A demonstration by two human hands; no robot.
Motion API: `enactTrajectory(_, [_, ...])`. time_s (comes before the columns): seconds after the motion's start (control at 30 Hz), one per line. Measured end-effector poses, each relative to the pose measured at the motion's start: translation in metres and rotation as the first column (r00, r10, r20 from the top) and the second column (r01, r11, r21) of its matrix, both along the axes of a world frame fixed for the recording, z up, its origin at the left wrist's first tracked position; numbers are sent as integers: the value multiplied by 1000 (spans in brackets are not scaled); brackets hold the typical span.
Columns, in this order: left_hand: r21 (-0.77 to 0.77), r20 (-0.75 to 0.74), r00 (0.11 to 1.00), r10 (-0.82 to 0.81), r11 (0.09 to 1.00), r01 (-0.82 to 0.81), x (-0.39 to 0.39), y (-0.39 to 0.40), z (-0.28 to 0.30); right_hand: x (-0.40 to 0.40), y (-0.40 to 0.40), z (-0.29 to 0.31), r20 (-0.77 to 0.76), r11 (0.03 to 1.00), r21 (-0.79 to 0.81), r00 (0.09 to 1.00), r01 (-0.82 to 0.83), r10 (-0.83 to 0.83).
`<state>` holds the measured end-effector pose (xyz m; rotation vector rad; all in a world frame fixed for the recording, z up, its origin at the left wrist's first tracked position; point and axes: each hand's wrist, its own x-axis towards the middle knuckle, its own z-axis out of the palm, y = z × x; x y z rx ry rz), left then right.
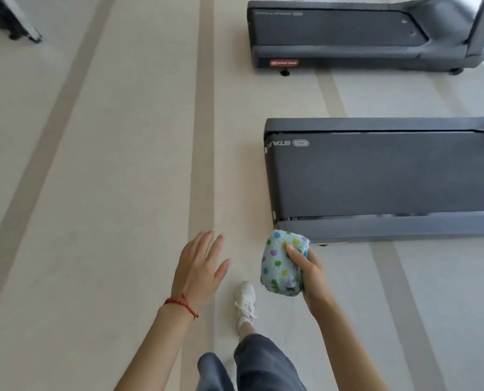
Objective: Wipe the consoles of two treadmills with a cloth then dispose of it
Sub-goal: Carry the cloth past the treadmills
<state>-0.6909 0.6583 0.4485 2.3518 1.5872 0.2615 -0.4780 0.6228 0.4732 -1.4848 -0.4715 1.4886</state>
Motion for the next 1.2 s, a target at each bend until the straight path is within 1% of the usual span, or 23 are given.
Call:
enactTrajectory(0.13, [19,0,1000,19,1000,-19,2,66,-1,5,70,1,43,999,26,999,-28,27])
enactTrajectory(0.3, [61,9,999,45,997,-45,3,149,11,10,154,7,77,999,21,997,-31,30])
enactTrajectory(0.53, [88,6,1000,-5,996,5,-10,274,8,-8,270,-2,99,1000,-2,995,-2,2])
enactTrajectory(0.63, [92,3,998,-59,994,58,-18,338,5,-19,321,-6,109,999,-9,993,44,-43])
enactTrajectory(0.87, [133,-25,979,-203,970,204,-34,479,15,-33,422,0,97,975,-5,970,222,-221])
enactTrajectory(1.03, [123,-38,956,-289,948,292,-21,548,15,-29,471,-2,96,940,-9,936,340,-338])
enactTrajectory(1.2, [123,-36,919,-393,911,395,13,601,10,-9,507,-5,117,914,-4,908,405,-402])
